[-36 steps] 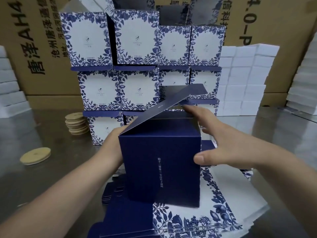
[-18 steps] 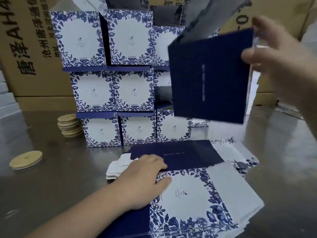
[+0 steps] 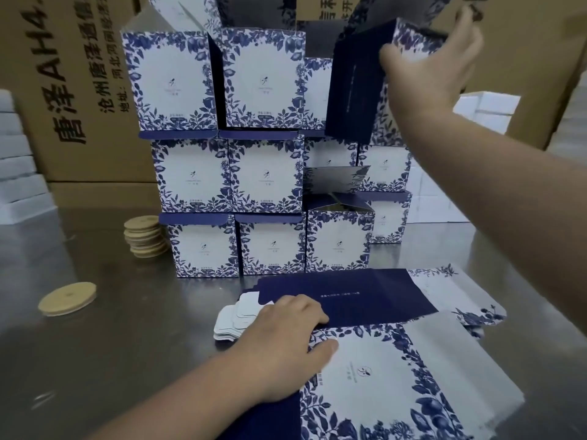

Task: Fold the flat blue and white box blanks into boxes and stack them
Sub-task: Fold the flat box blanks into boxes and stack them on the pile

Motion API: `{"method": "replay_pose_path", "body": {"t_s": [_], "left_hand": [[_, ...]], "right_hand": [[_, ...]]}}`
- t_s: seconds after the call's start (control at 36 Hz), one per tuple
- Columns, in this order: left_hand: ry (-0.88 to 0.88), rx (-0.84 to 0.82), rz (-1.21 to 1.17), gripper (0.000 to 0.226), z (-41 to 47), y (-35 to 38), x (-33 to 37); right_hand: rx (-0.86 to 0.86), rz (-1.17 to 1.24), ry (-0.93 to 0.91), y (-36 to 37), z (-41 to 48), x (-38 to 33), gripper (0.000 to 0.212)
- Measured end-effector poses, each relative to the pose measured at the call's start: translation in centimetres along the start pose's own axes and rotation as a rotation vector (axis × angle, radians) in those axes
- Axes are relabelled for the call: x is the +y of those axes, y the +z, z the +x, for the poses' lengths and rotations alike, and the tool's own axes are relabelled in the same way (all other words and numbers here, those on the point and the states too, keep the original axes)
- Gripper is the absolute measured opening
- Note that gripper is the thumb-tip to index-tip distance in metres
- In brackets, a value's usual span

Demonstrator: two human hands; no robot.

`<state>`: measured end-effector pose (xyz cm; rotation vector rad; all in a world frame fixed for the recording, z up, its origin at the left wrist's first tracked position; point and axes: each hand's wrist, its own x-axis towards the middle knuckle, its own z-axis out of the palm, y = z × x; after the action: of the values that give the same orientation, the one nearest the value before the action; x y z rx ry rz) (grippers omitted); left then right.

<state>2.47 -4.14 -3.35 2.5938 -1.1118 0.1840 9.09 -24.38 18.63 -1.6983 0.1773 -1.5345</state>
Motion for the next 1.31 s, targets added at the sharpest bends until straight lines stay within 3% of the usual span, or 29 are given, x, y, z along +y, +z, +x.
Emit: {"method": "replay_pose_path", "body": {"t_s": [0.17,0.44,0.53,0.67,0.75,0.92,0.97,1.08,1.22,1.31], "left_hand": [[0.000,0.000,-0.010,0.046,0.0,0.0,-0.1],[0.004,0.017,-0.032,0.044,0.0,0.2,-0.3],[0.007,0.027,-0.031,0.044,0.1,0.4,-0.4],[0.014,0.042,-0.042,0.043,0.1,0.5,-0.5],[0.022,0.050,-0.055,0.043,0.1,0.5,-0.6],[0.029,0.050,-0.061,0.043,0.2,0.6,-0.7],[0.029,0.049,-0.063,0.043,0.2,0.6,-0.7],[0.029,0.048,-0.068,0.043,0.1,0.5,-0.7],[0.027,0.055,-0.074,0.042,0.2,0.6,-0.8],[0.026,0.058,-0.074,0.041,0.2,0.7,-0.8]], "right_hand": [[-0.160,-0.098,0.060,2.3,-2.0,2.0,0.086],[-0.308,0.149,0.079,0.0,-3.9,5.1,0.061],[-0.274,0.071,0.088,-0.7,-3.5,6.0,0.053],[-0.191,-0.009,0.258,-1.3,-3.5,7.0,0.053],[-0.257,-0.105,0.241,-1.4,-4.3,7.6,0.049],[-0.510,-0.199,0.418,-1.1,-6.5,8.1,0.041],[-0.554,-0.221,0.349,-1.5,-7.0,8.3,0.043],[-0.538,-0.313,0.041,-2.6,-6.1,8.3,0.044],[-0.648,-0.451,-0.085,-3.1,-2.1,8.9,0.069],[-0.716,-0.489,-0.179,-3.1,-0.7,8.6,0.069]]}}
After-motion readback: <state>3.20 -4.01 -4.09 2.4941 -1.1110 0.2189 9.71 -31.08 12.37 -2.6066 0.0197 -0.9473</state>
